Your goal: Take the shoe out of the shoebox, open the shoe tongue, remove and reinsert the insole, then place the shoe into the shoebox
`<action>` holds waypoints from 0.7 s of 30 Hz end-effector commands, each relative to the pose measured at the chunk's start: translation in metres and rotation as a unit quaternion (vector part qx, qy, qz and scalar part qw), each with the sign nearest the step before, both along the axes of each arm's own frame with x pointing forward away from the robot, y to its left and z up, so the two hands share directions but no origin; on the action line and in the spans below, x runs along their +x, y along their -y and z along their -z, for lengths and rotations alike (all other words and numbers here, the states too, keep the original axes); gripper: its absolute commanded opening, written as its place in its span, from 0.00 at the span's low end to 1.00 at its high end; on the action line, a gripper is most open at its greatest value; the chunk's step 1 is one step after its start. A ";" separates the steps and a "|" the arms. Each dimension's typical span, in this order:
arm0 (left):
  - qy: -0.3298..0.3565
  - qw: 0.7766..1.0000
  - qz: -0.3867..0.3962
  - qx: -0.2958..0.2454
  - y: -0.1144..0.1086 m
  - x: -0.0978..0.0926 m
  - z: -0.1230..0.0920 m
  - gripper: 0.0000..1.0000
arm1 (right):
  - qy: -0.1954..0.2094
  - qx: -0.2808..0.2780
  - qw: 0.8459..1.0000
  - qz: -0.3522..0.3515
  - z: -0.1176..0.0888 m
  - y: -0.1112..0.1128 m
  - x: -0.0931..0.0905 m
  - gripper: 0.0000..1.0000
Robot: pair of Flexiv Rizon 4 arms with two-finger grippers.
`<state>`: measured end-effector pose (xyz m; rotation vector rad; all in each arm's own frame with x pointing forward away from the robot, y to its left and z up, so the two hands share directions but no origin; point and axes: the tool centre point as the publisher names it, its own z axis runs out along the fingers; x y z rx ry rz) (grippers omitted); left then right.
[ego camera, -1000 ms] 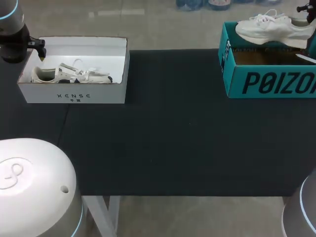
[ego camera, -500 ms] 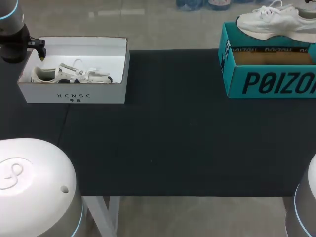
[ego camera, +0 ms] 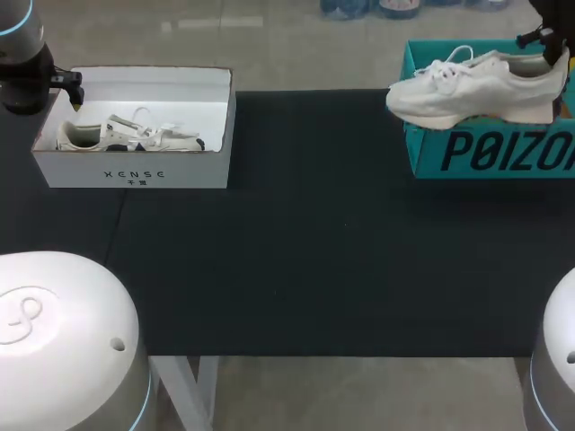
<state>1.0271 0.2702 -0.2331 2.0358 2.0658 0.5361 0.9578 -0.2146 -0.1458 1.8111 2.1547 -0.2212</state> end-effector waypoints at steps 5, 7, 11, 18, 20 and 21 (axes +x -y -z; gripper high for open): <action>0.001 1.000 0.000 0.000 0.000 0.000 0.000 1.00 | 0.286 0.026 0.953 -0.098 0.015 -0.031 -0.146 0.00; 0.001 1.000 0.000 0.000 0.000 0.000 0.000 1.00 | 0.271 0.028 0.957 -0.103 0.018 -0.042 -0.153 0.00; 0.001 1.000 0.000 0.000 0.000 0.000 0.000 1.00 | 0.260 0.038 0.959 -0.103 0.018 -0.046 -0.154 0.00; 0.001 1.000 0.000 0.000 0.000 0.000 0.000 1.00 | 0.260 0.038 0.959 -0.103 0.018 -0.046 -0.154 0.00; 0.001 1.000 0.000 0.000 0.000 0.000 0.000 1.00 | 0.260 0.038 0.959 -0.103 0.018 -0.046 -0.154 0.00; 0.001 1.000 0.000 0.000 0.000 0.000 0.000 1.00 | 0.260 0.038 0.959 -0.103 0.018 -0.046 -0.154 0.00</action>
